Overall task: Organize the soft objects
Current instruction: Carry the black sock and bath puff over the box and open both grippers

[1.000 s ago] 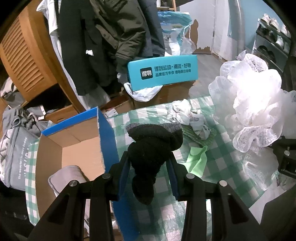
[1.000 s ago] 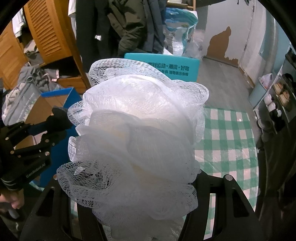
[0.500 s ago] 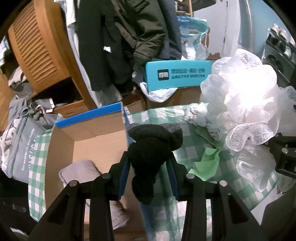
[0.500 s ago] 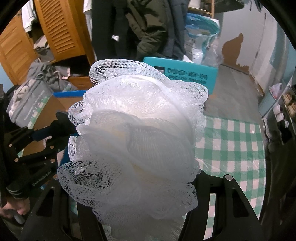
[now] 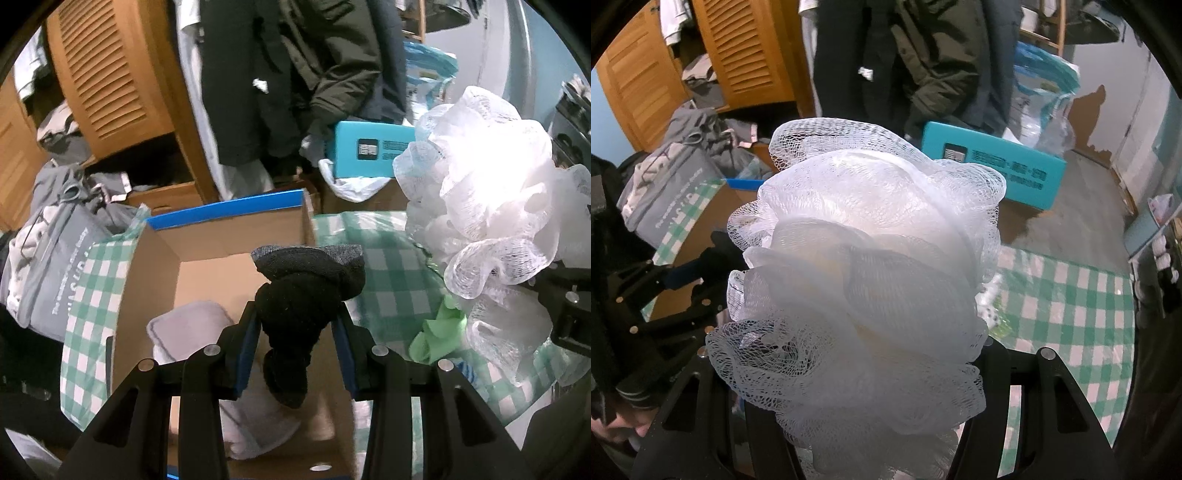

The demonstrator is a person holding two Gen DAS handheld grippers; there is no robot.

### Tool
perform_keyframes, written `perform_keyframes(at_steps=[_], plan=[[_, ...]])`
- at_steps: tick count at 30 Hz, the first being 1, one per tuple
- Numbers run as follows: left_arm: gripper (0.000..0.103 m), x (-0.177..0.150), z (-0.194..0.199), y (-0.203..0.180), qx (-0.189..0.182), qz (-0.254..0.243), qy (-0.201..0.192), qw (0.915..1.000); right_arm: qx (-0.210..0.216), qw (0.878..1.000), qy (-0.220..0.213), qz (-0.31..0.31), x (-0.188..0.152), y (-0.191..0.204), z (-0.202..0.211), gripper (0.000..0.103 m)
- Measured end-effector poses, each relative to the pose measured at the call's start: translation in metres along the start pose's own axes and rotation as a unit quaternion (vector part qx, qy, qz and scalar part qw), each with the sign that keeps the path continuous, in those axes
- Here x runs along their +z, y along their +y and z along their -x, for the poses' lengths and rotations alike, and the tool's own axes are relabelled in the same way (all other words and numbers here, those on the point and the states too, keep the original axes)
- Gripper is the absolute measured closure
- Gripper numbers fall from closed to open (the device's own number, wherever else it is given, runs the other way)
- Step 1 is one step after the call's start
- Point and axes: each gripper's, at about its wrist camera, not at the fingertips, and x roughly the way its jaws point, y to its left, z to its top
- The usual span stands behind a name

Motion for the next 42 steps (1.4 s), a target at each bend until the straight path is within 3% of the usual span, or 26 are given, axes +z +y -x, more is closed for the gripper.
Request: perform_keyframes(at_steps=[24, 38, 42], plan=[[0.063, -0.028, -0.017, 0.097, 0.036, 0.084, 0.029, 0.9954, 0.034, 0.996, 0.031, 0.071, 0.035, 0.096, -0.055, 0.044], [0.063, -0.042, -0.035, 0.119, 0.047, 0.103, 0.058, 0.9919, 0.031, 0.993, 0.050, 0.103, 0.048, 0.135, -0.089, 0.044], [0.062, -0.043, -0.036, 0.122, 0.047, 0.111, 0.064, 0.9906, 0.033, 0.992, 0.052, 0.108, 0.051, 0.141, -0.094, 0.039]])
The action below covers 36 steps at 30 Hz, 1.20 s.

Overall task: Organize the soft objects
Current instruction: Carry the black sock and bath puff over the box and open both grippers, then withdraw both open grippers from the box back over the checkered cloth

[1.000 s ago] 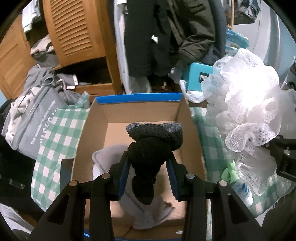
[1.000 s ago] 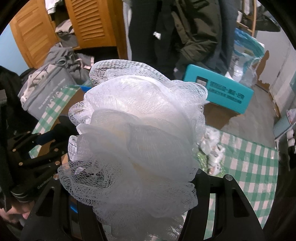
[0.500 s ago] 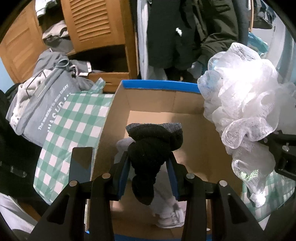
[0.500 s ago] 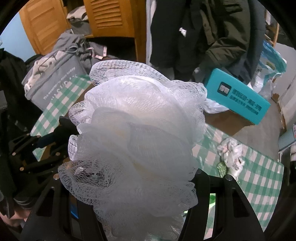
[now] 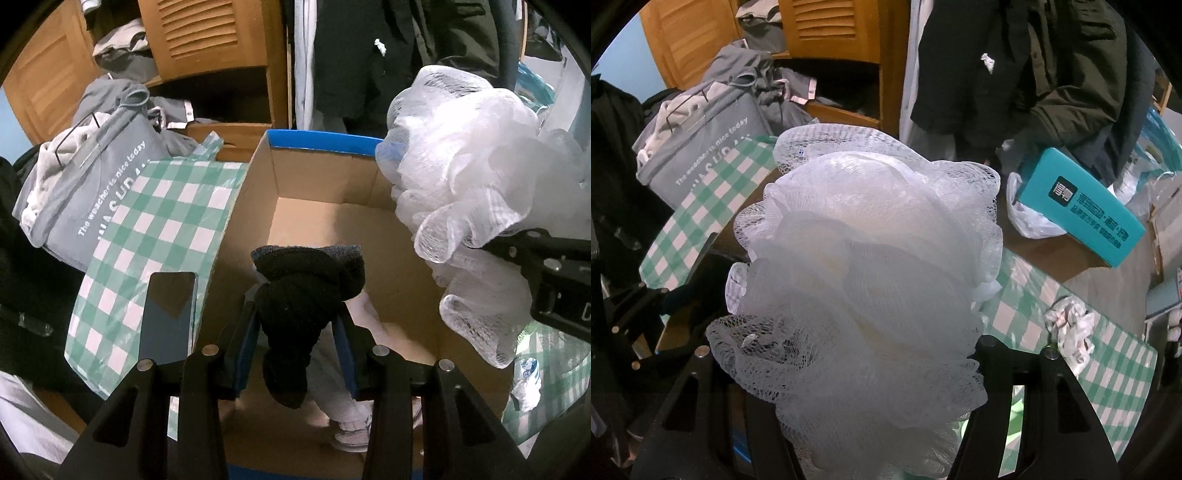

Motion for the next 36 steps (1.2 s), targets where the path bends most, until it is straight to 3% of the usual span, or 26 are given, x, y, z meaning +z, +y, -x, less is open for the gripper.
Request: perform_keyframes(at_steps=[4, 8, 12, 24, 36], plan=[[0.059, 0.000, 0.001, 0.002, 0.003, 0.005, 0.003, 1.0000, 0.012, 1.000, 0.000, 0.002, 0.002, 0.002, -0.002, 0.027], [0.035, 0.000, 0.006, 0.004, 0.017, 0.004, -0.005, 0.9998, 0.006, 1.000, -0.006, 0.011, 0.003, 0.007, -0.002, 0.020], [0.024, 0.000, 0.013, 0.005, 0.025, 0.002, -0.015, 0.9996, 0.007, 1.000, -0.023, 0.020, 0.004, 0.013, 0.004, 0.017], [0.022, -0.001, 0.029, -0.001, 0.020, -0.009, -0.029, 0.9993, 0.004, 0.998, -0.057, 0.002, 0.005, 0.004, 0.032, 0.017], [0.022, 0.001, 0.038, -0.025, 0.001, -0.031, -0.038, 0.9988, -0.019, 0.998, -0.048, -0.029, -0.017, -0.031, 0.042, 0.017]])
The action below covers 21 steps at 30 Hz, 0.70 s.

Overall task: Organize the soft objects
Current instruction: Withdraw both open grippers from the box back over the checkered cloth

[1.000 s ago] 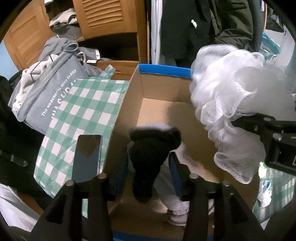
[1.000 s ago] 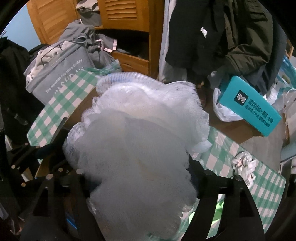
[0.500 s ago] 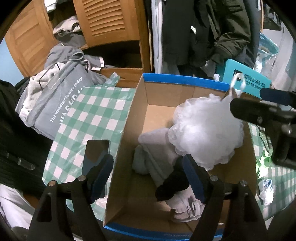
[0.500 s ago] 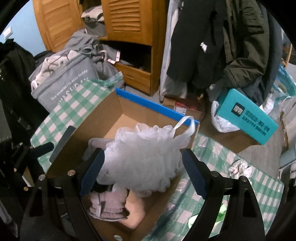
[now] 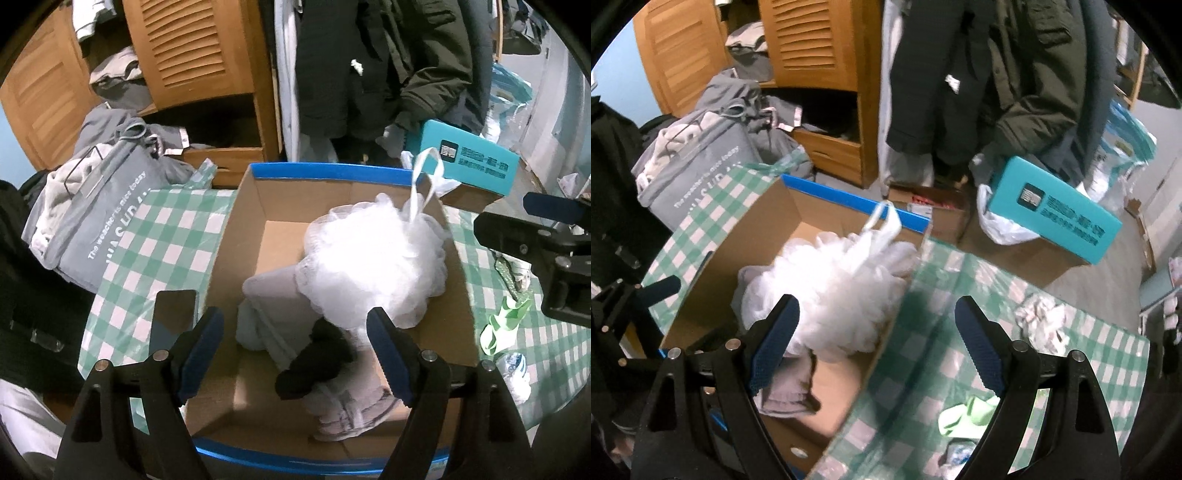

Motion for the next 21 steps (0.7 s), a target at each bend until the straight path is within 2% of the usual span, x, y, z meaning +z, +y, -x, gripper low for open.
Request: perform_keyframes(at_steps=[21], plan=[[0.022, -0.003, 0.014, -0.081, -0.040, -0.082, -0.009, 0.9958, -0.038, 0.998, 0.011, -0.058, -0.050, -0.074, 0.029, 0.017]])
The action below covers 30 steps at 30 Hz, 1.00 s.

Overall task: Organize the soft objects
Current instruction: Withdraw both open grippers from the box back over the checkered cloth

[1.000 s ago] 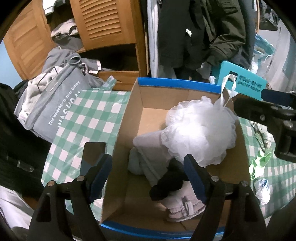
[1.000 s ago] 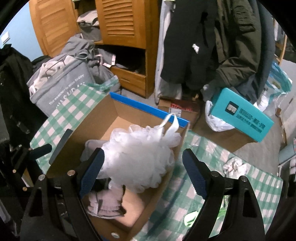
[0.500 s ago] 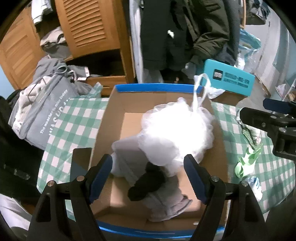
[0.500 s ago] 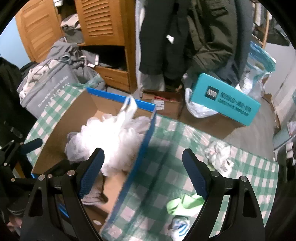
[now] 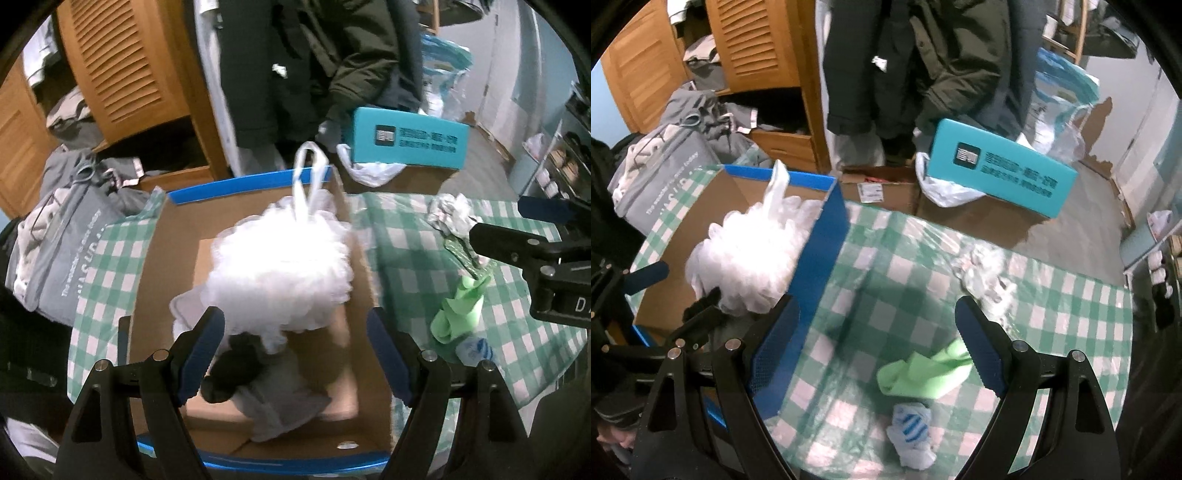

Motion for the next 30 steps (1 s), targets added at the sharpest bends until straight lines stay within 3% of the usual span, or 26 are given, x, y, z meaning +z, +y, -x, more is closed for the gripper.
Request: perform_keyframes(at_steps=[17, 22, 30], plan=[[0.022, -0.007, -0.007, -0.068, -0.021, -0.066, 0.011, 0.9975, -0.020, 0.999, 0.025, -0.023, -0.049, -0.047, 0.008, 0.017], [0.022, -0.014, -0.021, -0.088, -0.039, -0.080, 0.033, 0.9955, -0.016, 0.998, 0.048, -0.036, -0.066, -0.060, -0.004, 0.017], [0.016, -0.026, -0.032, -0.110, -0.006, -0.122, 0.036, 0.9919, -0.018, 0.996, 0.087, -0.029, -0.098, -0.067, -0.024, 0.017]])
